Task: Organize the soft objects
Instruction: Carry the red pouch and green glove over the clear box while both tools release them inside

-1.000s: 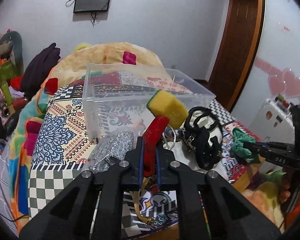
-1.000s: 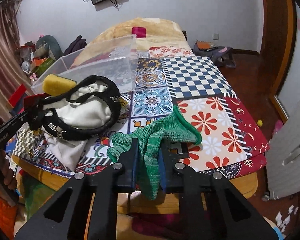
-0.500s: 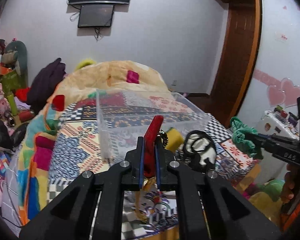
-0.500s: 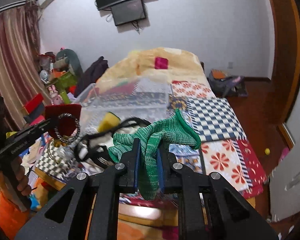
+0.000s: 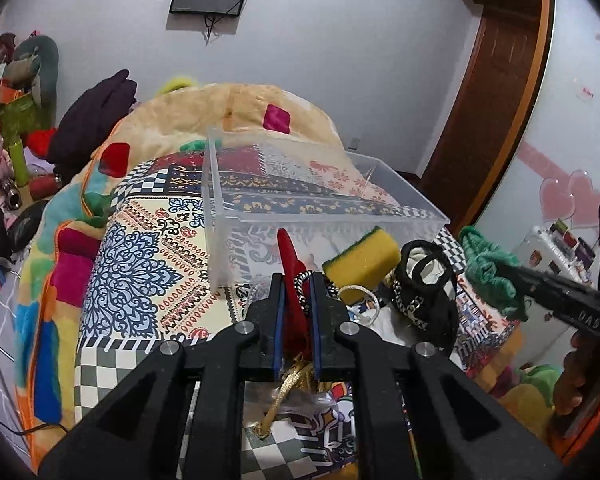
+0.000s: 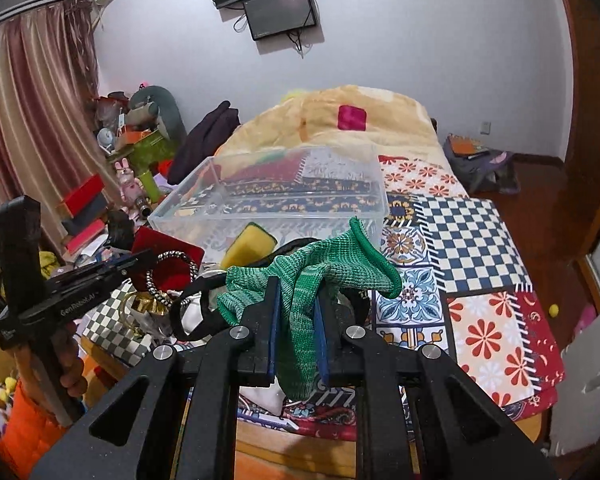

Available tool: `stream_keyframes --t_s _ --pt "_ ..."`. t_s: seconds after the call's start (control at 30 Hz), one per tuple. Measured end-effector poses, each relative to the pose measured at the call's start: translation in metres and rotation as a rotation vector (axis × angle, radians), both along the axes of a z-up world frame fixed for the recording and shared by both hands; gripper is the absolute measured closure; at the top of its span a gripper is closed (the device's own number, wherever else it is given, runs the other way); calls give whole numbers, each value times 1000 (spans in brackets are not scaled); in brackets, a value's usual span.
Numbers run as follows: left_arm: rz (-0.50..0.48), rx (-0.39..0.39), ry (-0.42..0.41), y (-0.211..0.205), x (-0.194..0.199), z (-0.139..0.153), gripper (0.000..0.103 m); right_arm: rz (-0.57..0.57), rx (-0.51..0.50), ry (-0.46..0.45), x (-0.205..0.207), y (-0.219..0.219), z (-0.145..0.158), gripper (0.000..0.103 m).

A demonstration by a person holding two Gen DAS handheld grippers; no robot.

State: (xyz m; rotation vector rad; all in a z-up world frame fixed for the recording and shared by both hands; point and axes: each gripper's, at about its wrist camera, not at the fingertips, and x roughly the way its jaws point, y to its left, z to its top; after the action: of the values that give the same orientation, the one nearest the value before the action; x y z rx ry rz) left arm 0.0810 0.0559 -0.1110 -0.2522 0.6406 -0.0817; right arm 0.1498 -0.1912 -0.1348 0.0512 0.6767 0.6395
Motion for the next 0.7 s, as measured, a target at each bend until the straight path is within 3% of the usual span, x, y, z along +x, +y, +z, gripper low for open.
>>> stream_keyframes --t_s 0.23,0.4,0.7 --pt "13 -39 29 2 14 -1 95 8 -12 12 -2 5 -1 89" --pt "14 -53 -33 8 4 12 100 12 -24 3 -3 8 2 89" --pt "24 12 -135 1 -8 55 101 26 -30 -67 5 17 23 89"
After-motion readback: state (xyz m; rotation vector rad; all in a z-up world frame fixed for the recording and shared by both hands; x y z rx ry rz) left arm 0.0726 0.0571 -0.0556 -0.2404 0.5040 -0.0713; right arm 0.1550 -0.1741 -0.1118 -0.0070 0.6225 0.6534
